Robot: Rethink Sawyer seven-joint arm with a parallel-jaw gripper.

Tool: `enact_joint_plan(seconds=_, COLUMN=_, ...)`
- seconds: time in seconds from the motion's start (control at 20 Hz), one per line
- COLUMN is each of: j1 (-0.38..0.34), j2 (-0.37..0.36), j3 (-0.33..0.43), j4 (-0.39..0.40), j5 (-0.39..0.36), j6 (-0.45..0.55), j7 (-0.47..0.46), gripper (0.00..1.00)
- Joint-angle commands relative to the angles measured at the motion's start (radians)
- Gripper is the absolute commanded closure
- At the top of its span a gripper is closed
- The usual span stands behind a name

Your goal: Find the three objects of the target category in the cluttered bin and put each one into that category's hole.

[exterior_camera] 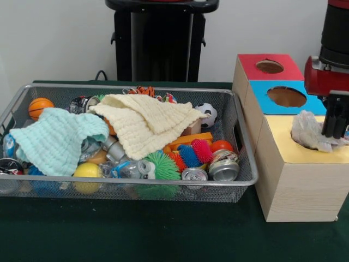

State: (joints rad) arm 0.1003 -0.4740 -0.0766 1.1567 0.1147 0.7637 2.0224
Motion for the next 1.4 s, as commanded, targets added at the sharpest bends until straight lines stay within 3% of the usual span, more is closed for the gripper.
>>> enact_joint_plan(seconds=0.05, j1=-0.020, j2=0.062, j3=0.063, j4=0.029, j5=-0.040, j6=0.024, j7=0.031, gripper=1.00)
enact_joint_plan(seconds=0.3, j1=0.005, j2=0.042, j3=0.046, j4=0.066, j5=-0.058, j6=0.003, j7=0.039, gripper=1.00)
enact_joint_plan(seconds=0.75, j1=-0.019, j2=0.031, j3=0.044, j4=0.156, j5=-0.094, j6=-0.070, j7=-0.001, gripper=1.00)
enact_joint_plan(seconds=0.95, j1=-0.054, j2=0.055, j3=0.079, j4=0.126, j5=-0.147, j6=-0.096, j7=-0.106, gripper=1.00)
enact_joint_plan(seconds=1.1, j1=-0.066, j2=0.060, j3=0.098, j4=0.143, j5=-0.157, j6=-0.121, j7=-0.090, gripper=1.00)
enact_joint_plan(seconds=1.4, j1=-0.064, j2=0.072, j3=0.083, j4=0.107, j5=-0.192, j6=-0.084, j7=-0.075, gripper=1.00)
